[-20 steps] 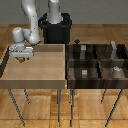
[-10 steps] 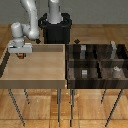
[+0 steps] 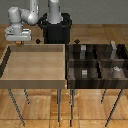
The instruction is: Place the loaf of bread into the appropriate compartment.
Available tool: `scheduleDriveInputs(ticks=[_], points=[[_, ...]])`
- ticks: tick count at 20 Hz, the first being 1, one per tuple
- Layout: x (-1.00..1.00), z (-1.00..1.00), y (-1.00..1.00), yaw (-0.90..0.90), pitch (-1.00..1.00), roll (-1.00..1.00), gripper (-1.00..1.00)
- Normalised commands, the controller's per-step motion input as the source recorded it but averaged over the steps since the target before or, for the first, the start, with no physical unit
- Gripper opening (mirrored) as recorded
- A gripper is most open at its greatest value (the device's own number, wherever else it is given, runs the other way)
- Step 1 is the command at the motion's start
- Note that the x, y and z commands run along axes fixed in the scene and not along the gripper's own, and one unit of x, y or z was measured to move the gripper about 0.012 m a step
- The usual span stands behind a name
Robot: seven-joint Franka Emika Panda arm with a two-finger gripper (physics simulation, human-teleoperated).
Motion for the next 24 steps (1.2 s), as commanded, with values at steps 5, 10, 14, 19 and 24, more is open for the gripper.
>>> scheduleDriveInputs(ticks=[5,10,14,19,24], points=[[0.00,0.00,1.00,0.00,0.00,0.00,-1.00],[0.00,0.00,1.00,0.00,0.00,0.00,-1.00],[0.00,0.00,1.00,0.00,0.00,0.00,-1.00],[0.00,0.00,1.00,0.00,0.00,0.00,-1.00],[0.00,0.00,1.00,0.00,0.00,0.00,-1.00]])
